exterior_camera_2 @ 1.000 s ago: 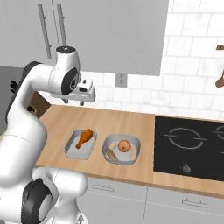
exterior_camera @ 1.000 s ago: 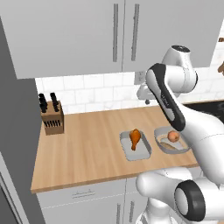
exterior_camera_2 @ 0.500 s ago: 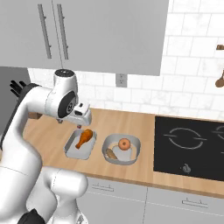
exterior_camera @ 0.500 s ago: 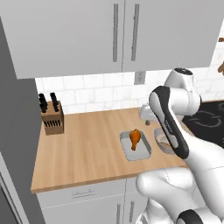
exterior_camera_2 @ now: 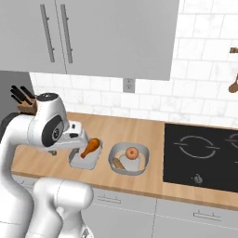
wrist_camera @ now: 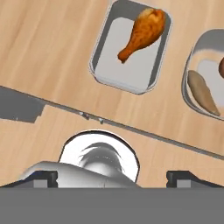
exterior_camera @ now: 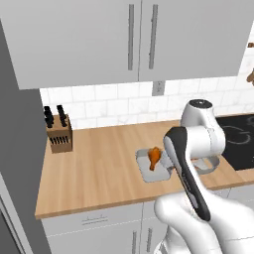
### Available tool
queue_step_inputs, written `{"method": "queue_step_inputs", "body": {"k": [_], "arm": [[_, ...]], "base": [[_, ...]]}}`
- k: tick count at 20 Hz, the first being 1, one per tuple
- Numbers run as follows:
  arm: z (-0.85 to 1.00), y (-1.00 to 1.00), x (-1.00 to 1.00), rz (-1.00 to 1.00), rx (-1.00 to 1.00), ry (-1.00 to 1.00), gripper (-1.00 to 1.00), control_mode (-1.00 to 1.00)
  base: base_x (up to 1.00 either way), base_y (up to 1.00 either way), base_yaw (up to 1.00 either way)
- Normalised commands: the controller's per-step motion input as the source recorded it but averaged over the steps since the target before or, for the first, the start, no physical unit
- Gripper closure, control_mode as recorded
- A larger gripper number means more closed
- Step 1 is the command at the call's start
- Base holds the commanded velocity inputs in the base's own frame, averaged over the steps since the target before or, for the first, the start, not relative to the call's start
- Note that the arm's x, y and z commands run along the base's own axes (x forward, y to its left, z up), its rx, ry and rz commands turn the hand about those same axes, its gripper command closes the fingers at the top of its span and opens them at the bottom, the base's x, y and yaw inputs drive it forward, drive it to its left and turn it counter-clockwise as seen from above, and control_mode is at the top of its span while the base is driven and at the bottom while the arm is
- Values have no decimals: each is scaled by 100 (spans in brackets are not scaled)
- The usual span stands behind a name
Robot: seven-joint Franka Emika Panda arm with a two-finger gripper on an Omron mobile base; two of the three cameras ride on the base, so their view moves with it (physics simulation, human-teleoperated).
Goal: Take the meat container that has the chicken drumstick and place it on the second highest rack of the freezer. Then take the vegetable container that has the onion and sweet potato and place it on the highest rack of the freezer.
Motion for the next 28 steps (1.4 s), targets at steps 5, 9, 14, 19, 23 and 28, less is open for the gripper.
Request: {"method": "queue_step_inputs", "body": {"k": [5,9,14,19,23,28], "arm": [[-20,32,-19,32,-26,23,-100,-100],[-32,12,-10,28,-9,19,-100,-100],[-40,20,47,21,2,30,-100,-100],[-25,32,84,8,15,34,-100,-100],[-30,17,60,4,7,27,-100,-100],[-57,0,27,3,0,1,-100,-100]], "base": [[0,0,0],[0,0,0],[0,0,0],[0,0,0],[0,0,0],[0,0,0]]}}
